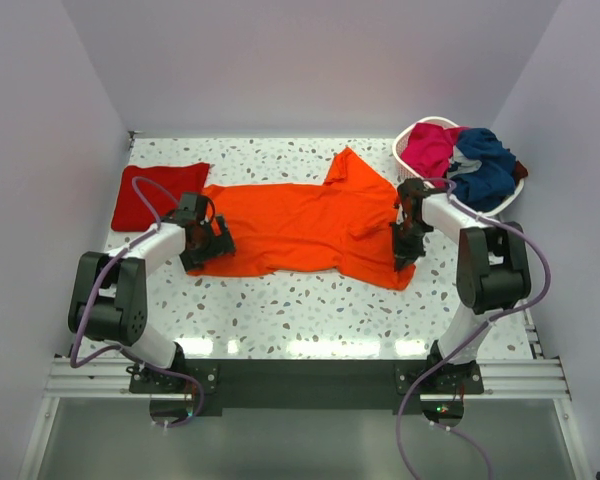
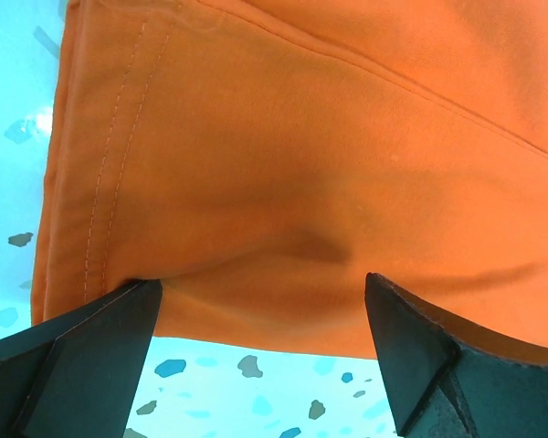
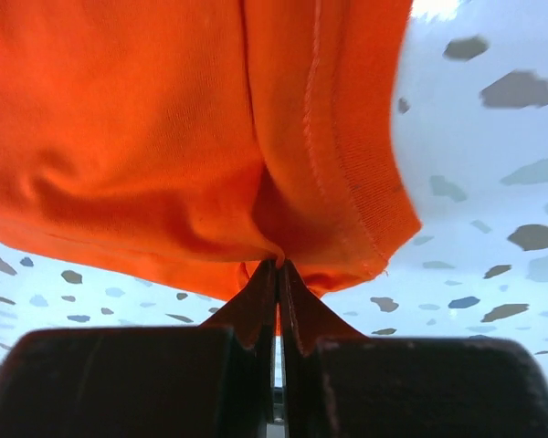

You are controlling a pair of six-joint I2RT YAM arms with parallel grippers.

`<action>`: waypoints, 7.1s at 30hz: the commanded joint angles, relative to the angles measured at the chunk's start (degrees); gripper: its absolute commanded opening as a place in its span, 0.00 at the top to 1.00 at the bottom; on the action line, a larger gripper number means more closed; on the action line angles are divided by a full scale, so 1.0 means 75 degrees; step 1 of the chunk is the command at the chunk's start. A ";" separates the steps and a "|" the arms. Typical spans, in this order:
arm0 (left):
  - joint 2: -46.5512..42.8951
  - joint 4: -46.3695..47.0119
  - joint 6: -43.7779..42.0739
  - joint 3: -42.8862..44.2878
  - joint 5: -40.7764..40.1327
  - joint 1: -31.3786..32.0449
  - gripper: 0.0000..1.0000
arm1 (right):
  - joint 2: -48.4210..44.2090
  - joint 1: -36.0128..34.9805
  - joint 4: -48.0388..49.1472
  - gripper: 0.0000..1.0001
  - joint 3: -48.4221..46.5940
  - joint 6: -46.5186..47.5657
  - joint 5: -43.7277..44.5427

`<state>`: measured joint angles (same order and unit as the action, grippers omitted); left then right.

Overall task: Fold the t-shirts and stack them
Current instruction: Fold the tshirt

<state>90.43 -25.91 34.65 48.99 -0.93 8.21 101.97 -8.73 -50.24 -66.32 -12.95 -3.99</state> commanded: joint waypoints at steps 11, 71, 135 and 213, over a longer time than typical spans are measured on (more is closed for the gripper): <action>0.0645 -0.0646 -0.0706 -0.0614 -0.1001 -0.0180 0.00 | 0.0466 0.0133 -0.0684 0.97 -0.1141 0.0227 0.1961; -0.0994 0.0127 -0.0462 -0.2043 0.0627 0.0171 0.00 | -0.0810 -0.0711 0.0945 0.37 0.2678 -0.1847 -0.0722; -0.0070 -0.0025 -0.0354 -0.0265 0.0277 0.0511 0.00 | 0.0595 -0.0711 -0.0003 0.35 -0.0248 -0.0547 0.0239; 0.4055 -0.1784 -0.0882 0.5878 -0.2009 -0.0274 0.45 | 0.3595 -0.0137 0.1214 0.94 -0.4774 -0.0148 -0.0523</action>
<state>120.33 -41.41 27.46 91.18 -16.05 6.85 130.15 -9.69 -38.41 -104.16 -14.50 -7.53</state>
